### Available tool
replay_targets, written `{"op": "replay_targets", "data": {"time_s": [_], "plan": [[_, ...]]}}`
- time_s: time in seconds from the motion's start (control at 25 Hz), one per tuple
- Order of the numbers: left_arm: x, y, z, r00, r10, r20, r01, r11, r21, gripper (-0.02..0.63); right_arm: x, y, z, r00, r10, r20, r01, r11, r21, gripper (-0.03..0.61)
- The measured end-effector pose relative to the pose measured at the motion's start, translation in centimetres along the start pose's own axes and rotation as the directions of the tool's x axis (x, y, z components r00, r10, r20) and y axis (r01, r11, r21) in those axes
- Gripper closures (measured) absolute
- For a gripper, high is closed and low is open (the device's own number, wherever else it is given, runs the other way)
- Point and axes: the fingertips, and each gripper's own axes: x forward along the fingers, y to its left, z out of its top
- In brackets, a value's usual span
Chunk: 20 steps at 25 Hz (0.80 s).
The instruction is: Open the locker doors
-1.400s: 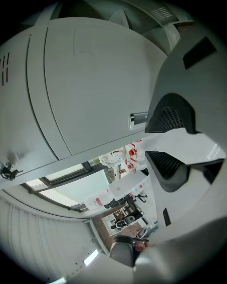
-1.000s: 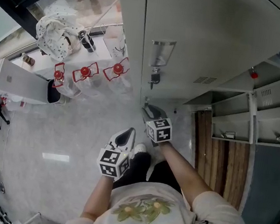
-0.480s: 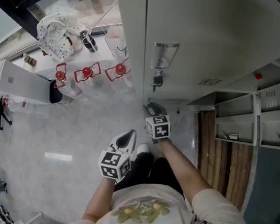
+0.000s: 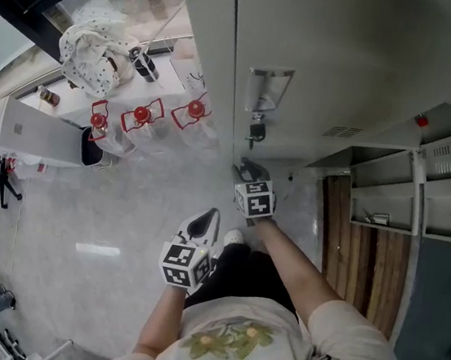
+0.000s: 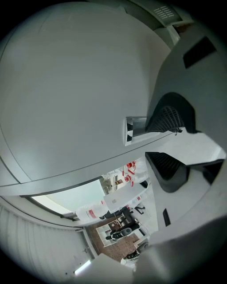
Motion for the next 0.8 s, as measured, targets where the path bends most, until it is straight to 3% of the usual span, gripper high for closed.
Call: {"op": "replay_targets", "data": {"time_s": [0.8], "plan": [[-0.3, 0.7, -0.6, 1.0, 0.015, -0.015, -0.015, 1.0, -0.015, 0.584, 1.9, -0.1, -0.3, 0.999, -0.02, -0.026, 0.02, 1.0, 0.012, 0.439]]}}
